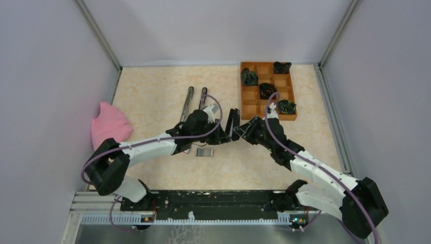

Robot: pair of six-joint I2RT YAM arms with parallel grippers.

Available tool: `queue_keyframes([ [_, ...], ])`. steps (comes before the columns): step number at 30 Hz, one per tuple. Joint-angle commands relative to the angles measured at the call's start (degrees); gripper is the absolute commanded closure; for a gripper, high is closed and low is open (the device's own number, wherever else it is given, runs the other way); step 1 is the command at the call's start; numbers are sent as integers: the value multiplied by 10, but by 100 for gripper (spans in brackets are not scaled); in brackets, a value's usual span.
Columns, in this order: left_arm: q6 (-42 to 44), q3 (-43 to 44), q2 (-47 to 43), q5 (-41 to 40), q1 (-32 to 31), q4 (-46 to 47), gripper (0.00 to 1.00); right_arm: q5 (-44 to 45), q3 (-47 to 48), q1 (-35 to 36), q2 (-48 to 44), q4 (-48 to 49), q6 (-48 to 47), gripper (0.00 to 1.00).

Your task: Load the staples into the stapler

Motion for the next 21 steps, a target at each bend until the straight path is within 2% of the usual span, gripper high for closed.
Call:
queue_keyframes([
  [1,16,3,-6,-42,-3,21,89,-17,21,9,-1,79,-5,100],
  [3,17,-2,-9,-47,-3,22,99,-25,22,9,5,79,-11,99],
  [5,13,-6,-11,-51,-3,24,100,-37,25,9,14,81,-17,86],
  [10,-5,-12,-14,-56,-3,29,100,-59,29,14,37,97,-34,59],
  [14,-20,-16,-13,-59,-3,34,100,-58,30,23,51,103,-43,52],
  [21,-50,-28,-23,-65,-2,51,100,-41,26,36,69,101,-55,51],
])
